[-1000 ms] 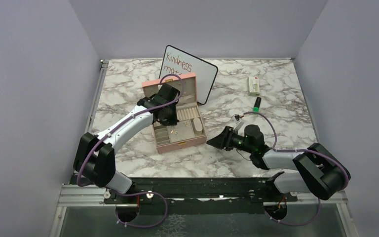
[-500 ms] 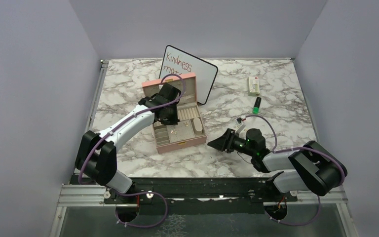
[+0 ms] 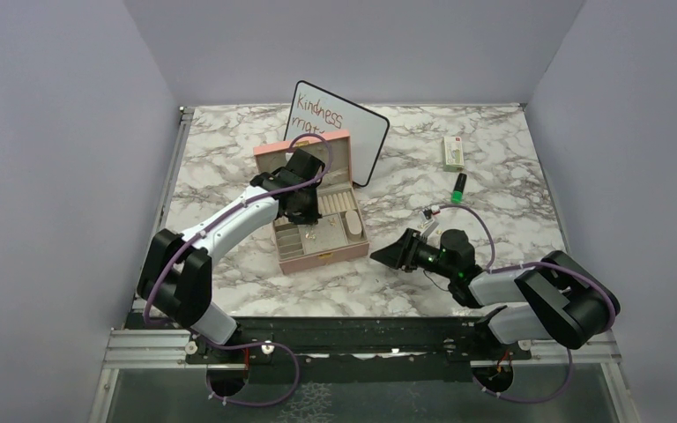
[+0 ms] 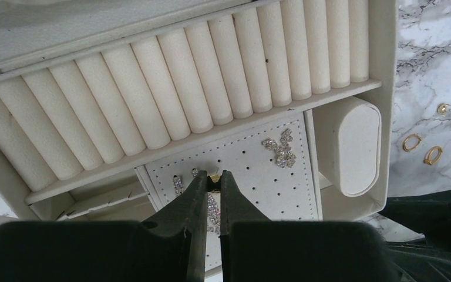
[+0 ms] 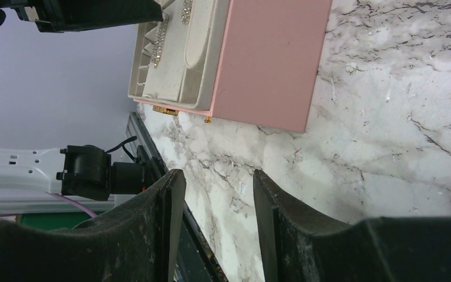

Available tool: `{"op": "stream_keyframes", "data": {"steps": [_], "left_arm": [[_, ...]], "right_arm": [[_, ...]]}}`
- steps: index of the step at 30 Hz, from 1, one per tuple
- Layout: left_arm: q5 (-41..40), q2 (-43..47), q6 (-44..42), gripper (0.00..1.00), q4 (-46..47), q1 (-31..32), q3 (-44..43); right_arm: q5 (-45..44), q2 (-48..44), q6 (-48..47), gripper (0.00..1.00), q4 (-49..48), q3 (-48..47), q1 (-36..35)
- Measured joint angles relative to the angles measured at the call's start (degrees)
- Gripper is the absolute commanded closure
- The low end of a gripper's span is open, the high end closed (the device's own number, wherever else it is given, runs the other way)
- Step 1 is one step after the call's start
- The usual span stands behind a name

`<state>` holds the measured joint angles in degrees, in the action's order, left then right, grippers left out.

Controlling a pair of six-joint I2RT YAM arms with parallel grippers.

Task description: Organize the mixed jewelry

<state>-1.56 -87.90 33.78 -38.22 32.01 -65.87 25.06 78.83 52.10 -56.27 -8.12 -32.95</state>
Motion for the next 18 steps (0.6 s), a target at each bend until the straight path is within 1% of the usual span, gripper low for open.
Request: {"op": "stream_keyframes", "data": {"steps": [18], "left_arm": [[-0.1,-0.5,0.1,0.92,0.8,0.0,0.0]], "right_arm": [[0.0,0.0,0.0,0.49,0.0,0.0,0.0]]}}
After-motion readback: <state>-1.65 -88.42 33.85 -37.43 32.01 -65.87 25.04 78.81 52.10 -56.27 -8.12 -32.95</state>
